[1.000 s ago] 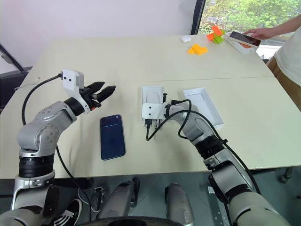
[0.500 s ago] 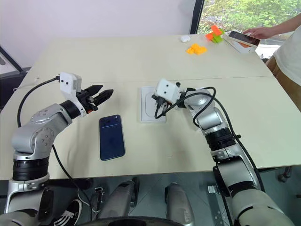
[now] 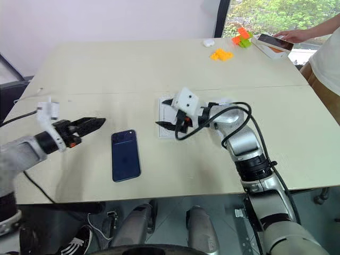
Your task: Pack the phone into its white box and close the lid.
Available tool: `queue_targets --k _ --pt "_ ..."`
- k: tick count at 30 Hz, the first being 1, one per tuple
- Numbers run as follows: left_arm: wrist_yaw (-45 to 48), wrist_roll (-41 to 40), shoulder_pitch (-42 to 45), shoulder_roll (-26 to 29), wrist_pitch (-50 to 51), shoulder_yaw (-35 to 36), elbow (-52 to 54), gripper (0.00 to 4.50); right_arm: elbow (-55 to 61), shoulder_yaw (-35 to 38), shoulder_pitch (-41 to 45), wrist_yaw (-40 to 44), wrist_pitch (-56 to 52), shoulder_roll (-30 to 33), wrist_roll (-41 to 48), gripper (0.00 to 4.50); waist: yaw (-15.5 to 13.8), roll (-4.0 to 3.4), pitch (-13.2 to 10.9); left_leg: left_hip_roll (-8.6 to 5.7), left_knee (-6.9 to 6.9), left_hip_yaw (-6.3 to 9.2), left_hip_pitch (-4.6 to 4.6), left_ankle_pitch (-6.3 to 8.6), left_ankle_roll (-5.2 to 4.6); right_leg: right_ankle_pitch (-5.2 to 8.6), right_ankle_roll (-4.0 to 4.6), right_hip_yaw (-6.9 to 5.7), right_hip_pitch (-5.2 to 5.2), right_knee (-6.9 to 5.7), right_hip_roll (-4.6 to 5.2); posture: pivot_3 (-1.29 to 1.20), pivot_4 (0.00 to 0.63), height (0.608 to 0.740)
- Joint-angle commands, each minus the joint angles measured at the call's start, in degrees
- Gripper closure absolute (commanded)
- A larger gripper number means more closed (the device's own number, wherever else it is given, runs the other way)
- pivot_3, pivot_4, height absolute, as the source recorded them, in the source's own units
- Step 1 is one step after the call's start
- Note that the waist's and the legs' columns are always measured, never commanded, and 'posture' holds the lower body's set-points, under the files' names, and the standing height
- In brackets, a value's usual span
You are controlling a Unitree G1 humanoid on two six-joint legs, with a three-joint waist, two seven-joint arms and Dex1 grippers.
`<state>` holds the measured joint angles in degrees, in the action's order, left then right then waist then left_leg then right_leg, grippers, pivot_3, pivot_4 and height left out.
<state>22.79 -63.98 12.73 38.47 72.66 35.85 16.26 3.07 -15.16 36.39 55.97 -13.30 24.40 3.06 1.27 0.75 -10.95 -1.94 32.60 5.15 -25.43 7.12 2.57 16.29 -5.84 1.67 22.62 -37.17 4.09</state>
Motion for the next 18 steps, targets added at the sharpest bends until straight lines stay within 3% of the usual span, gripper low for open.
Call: queue_targets --k 1,3,4,8,9,12,13,18 --pt "-4.65 -12.35 -5.04 2.80 7.05 8.47 -0.14 1.56 4.70 -4.75 0.06 -1.20 10.41 0.19 -5.44 3.11 0.21 0.00 0.00 -0.01 -0.01 -0.03 0.00 0.02 0.04 0.00 0.00 0.03 0.01 0.02 0.01 0.00 0.150 0.740" --pt "-7.75 -19.26 -9.22 3.75 8.42 10.64 -1.49 1.56 4.07 -6.60 0.15 -1.58 13.61 -0.06 -7.21 4.16 0.11 0.01 0.00 -0.03 -0.02 -0.06 0.01 0.04 0.07 0.00 0.00 0.09 0.02 0.04 0.05 0.00 0.150 0.740" --pt "-8.81 -21.44 -11.16 4.23 8.51 11.15 -1.57 1.56 3.49 -7.46 0.10 -1.53 14.83 -0.10 -7.91 4.44 -0.02 0.04 0.02 -0.03 -0.02 -0.04 0.02 0.05 0.09 0.00 0.01 0.09 0.00 0.04 0.06 0.00 0.150 0.740" --pt "-10.14 -21.57 -17.22 4.81 4.56 11.24 1.37 1.56 0.23 -10.58 0.16 -1.58 22.06 0.57 -11.63 4.44 -0.48 0.07 0.04 -0.04 0.00 -0.05 0.08 0.08 0.13 0.01 0.05 0.05 0.08 0.11 0.29 0.00 0.150 0.740" --pt "-11.21 -25.12 -18.33 4.59 3.89 10.72 -0.10 1.56 -0.40 -10.93 0.08 -1.40 22.52 0.52 -11.80 4.44 -0.56 0.07 0.04 -0.04 -0.01 -0.15 0.07 0.08 0.13 0.02 0.06 0.02 0.07 0.13 0.41 0.00 0.150 0.740" --pt "-12.64 -32.54 -21.36 5.25 2.28 9.57 -1.05 0.27 -2.00 -11.77 0.13 -1.13 24.64 0.50 -12.38 4.50 -0.45 0.08 0.04 -0.04 -0.01 -0.31 0.01 0.10 0.11 -0.03 0.15 -0.09 0.03 0.30 0.70 0.00 0.150 0.740" --pt "-13.61 -33.28 -22.17 5.21 1.37 8.99 -0.86 0.09 -2.41 -12.19 0.03 -1.14 25.44 0.48 -12.85 4.50 -0.33 0.09 0.05 -0.04 -0.01 -0.34 -0.01 0.11 0.09 -0.06 0.20 -0.19 0.02 0.38 0.79 0.00 0.150 0.740" --pt "-15.09 -34.32 -25.50 5.25 -1.26 3.86 -0.30 0.09 -5.00 -14.24 0.51 -3.35 30.72 -0.29 -17.44 4.50 -0.28 0.14 0.08 -0.05 -0.40 -0.49 0.00 0.14 0.03 -0.08 0.23 -0.34 0.14 0.71 0.96 0.00 0.150 0.740"
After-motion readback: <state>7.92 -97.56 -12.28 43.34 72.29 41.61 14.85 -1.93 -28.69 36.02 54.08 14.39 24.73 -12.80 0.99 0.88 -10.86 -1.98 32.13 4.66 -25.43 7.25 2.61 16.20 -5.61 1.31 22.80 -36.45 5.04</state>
